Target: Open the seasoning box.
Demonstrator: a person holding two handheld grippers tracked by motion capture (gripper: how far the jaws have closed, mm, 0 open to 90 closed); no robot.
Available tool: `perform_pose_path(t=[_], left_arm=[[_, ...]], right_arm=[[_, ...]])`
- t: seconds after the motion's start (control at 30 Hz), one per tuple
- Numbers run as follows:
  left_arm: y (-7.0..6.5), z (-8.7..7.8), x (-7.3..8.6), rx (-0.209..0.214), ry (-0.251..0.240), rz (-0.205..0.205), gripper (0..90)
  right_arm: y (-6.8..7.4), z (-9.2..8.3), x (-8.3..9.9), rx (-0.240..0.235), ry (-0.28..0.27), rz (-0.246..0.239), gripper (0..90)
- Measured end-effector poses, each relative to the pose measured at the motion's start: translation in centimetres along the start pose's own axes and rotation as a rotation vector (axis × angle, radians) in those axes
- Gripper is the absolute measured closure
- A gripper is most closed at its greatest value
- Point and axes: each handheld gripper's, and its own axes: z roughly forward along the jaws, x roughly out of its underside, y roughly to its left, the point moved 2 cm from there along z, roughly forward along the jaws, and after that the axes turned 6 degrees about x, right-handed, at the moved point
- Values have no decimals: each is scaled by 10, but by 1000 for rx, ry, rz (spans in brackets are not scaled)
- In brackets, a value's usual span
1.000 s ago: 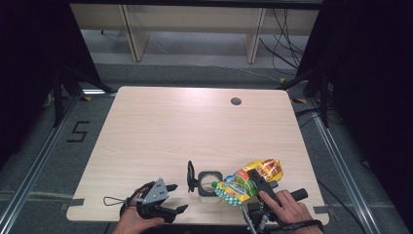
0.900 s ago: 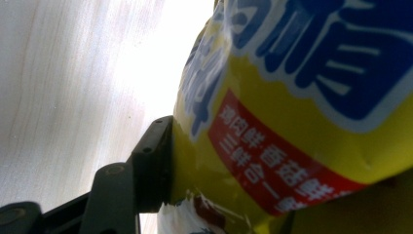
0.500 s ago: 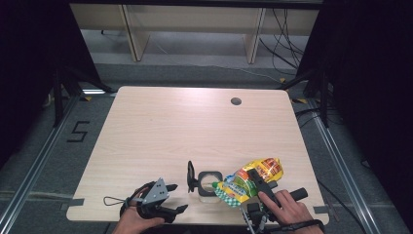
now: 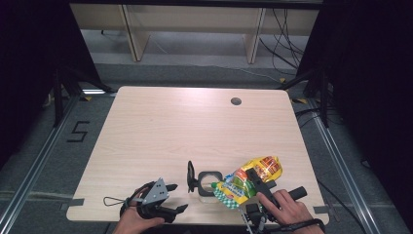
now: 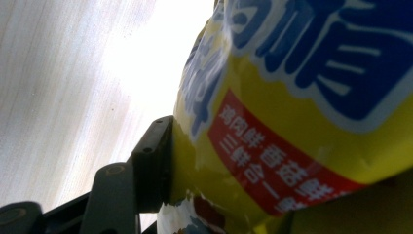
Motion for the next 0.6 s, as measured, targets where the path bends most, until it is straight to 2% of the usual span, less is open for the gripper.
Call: perform_pose_path(t=[0.03, 0.07, 0.13, 0.17, 0.2, 0.33, 0.37, 0.4, 0.47, 0.5, 0.53, 0.6], left_arm=[[0, 0, 0, 0, 0, 0, 261], [0, 0, 0, 0, 0, 0, 262], [0, 0, 0, 0, -1, -1, 262], [0, 0, 0, 1, -1, -3, 262], [0, 0, 0, 1, -2, -3, 262], [0, 0, 0, 0, -1, -2, 262], [0, 0, 0, 1, -1, -3, 262], [-1, 1, 0, 0, -7, -9, 262], [0, 1, 0, 1, -5, 5, 262], [1, 0, 0, 5, 2, 24, 262], [0, 0, 0, -1, -2, 3, 262], [0, 0, 0, -3, -5, 0, 262]], right_arm=[[0, 0, 0, 0, 0, 0, 422], [1, 0, 0, -27, 2, 1, 422], [1, 0, 0, -29, 2, -6, 422], [1, 0, 0, -6, 2, -21, 421], [2, 1, 1, -42, 10, -28, 424], [2, 2, 3, -41, 5, -33, 424], [3, 2, 2, -26, 2, -7, 424], [1, 2, 3, -37, 11, -34, 424], [1, 1, 4, -42, 11, -35, 424], [2, 2, 3, -18, 8, 3, 424], [1, 2, 3, -20, 7, 1, 424], [2, 2, 3, -19, 6, 1, 424]])
